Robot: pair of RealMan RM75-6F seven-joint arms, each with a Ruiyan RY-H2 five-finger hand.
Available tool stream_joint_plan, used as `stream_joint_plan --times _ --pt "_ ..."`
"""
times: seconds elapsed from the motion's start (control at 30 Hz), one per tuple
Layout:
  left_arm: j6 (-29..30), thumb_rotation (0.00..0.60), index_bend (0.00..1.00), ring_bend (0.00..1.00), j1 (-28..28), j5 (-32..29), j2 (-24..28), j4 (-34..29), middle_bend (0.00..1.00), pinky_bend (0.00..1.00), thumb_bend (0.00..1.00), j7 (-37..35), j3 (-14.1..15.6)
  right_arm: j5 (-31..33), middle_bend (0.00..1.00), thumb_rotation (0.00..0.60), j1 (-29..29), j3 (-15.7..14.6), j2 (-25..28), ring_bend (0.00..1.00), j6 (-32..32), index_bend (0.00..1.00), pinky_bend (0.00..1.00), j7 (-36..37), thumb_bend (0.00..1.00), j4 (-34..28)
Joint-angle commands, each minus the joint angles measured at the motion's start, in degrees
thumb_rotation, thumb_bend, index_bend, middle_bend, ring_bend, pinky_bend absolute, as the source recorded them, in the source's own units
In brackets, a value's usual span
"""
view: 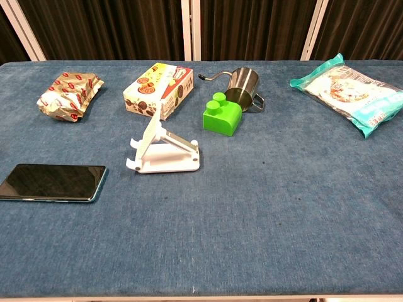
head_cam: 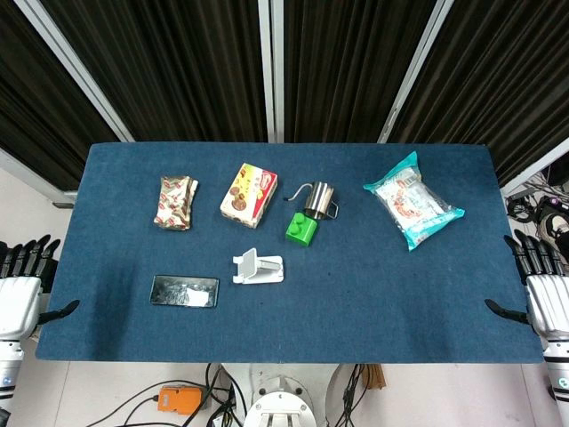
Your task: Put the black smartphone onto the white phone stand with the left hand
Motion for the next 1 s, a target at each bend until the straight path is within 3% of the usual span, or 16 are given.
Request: stream_joint_plan --times 0.03,0.27,0.5,0.7,1.0 --pt "-0.80 0.600 0.00 0.00 -0.66 0.24 0.07 -0.43 0.01 0.00 0.01 0.43 -0.07 0.51 0.03 0.600 0.31 0.38 0.42 0.00 -0.30 0.00 0.07 -0.44 0.15 -0.48" --pt "-3.53 0.600 0.00 0.00 -3.26 4.00 0.70 -4.29 0.02 0.00 0.04 1.22 0.74 1.37 0.03 0.600 0.07 1.66 2.50 0.00 1.19 0.00 0.07 -0.32 0.15 -0.96" --pt "-13.82 0.600 0.10 0.00 -9.15 7.17 -1.39 -8.82 0.07 0.00 0.07 5.39 2.83 1.39 0.03 0.600 -0.12 2.10 3.71 0.00 2.04 0.00 0.07 0.27 0.15 -1.40" --pt "-21.39 0.600 0.13 0.00 -12.77 1.87 -6.43 -10.57 0.07 0.00 0.08 14.44 2.26 1.25 0.03 0.600 -0.12 1.66 3.53 0.00 1.57 0.00 0.07 0.74 0.15 -1.21" --pt "-24.62 0.600 0.14 0.00 -15.52 -7.27 -13.79 -11.26 0.07 0.00 0.12 25.29 0.41 1.19 0.03 0.600 -0.13 1.42 3.14 0.00 1.45 0.00 0.07 1.40 0.15 -0.56"
